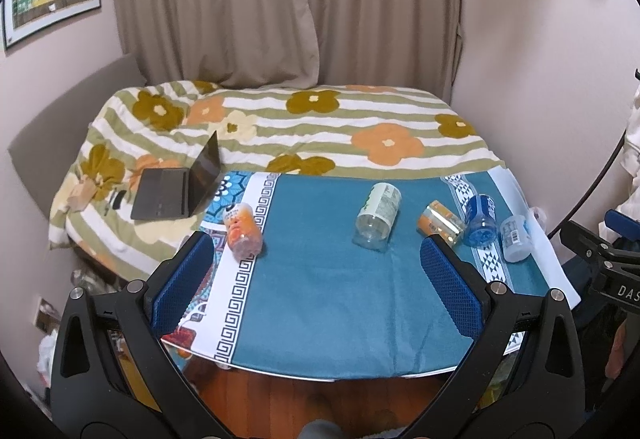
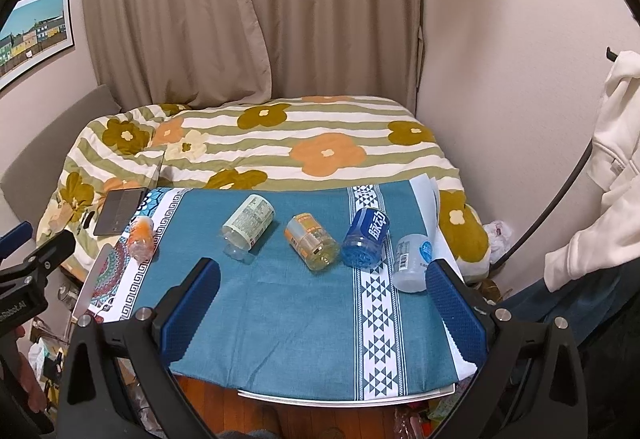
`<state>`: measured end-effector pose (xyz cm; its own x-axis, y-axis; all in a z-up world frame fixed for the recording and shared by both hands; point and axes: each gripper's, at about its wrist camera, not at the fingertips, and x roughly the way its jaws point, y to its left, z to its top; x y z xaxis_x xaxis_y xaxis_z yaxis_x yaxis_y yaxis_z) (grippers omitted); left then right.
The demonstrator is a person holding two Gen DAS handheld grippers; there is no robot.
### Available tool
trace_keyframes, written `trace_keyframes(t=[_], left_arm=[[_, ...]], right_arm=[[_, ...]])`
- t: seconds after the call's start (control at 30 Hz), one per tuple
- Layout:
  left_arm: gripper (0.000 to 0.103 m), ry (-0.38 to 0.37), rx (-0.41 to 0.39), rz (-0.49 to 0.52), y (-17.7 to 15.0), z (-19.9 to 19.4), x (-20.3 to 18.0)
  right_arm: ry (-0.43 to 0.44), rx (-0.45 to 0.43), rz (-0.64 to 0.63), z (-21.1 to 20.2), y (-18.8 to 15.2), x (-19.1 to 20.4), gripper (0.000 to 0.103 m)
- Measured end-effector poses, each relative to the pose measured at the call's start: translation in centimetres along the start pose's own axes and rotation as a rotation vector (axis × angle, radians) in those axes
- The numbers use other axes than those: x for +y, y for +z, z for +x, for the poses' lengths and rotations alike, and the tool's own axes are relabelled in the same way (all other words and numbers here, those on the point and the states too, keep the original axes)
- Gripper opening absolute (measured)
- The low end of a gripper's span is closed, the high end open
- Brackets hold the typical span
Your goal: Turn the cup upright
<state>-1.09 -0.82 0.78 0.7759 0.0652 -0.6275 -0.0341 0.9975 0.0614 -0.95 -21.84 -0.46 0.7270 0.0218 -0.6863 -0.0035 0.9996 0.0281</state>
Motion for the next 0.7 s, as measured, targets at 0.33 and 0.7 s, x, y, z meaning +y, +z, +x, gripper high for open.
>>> trace_keyframes(t=[0.33,0.7], left_arm=[[0.103,-0.017,0.053,0.021,2.2,2.9,-3.4],[0.103,-0.168,0.203,0.109,5.5,14.3,-7.1]], right_arm=[[0.066,0.04,-0.038,1.5,0.8,-4.1,0.103],[0.02,0.069,-0.008,6.9,2.0,-6.0,0.103]])
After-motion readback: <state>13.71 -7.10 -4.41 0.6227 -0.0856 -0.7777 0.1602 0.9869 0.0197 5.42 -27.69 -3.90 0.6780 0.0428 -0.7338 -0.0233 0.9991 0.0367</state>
